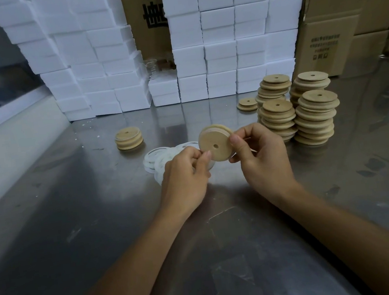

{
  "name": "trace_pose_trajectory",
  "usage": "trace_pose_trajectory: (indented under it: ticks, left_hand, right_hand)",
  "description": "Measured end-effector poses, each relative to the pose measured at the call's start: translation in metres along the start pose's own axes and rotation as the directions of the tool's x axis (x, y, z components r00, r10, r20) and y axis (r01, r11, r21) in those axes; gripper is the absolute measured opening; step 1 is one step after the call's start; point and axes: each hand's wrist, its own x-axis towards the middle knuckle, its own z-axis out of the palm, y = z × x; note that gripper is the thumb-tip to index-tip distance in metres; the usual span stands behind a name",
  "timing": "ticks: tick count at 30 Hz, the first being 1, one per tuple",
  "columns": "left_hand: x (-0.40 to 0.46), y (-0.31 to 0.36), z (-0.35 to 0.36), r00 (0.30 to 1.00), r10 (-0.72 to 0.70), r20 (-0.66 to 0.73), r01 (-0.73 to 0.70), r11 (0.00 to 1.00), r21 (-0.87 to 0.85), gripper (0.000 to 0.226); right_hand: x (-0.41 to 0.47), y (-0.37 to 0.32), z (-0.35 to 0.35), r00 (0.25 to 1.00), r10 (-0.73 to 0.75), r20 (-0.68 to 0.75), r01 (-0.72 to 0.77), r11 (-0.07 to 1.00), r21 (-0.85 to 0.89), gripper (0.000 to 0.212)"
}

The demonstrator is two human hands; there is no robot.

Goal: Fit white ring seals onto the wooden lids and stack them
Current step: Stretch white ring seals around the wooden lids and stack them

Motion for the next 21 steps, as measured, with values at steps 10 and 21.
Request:
trace_pose_trajectory:
  ticks: [10, 21]
  left_hand:
    - [0.002, 0.002, -0.008, 1.0, -0.024, 0.012, 0.027, 0.916, -0.4, 0.026]
    - [0.059, -0.055, -0.065, 0.732, -0.626, -0.27, 0.209, 0.583, -0.785, 0.024]
  right_hand:
    - [0.002, 0.002, -0.001, 0.986, 0.169, -0.009, -0.167, 0.979, 0.118, 0.023]
    - [0.005, 0.008, 0.001, 0.967, 0.252, -0.026, -0.25, 0.967, 0.047, 0.025]
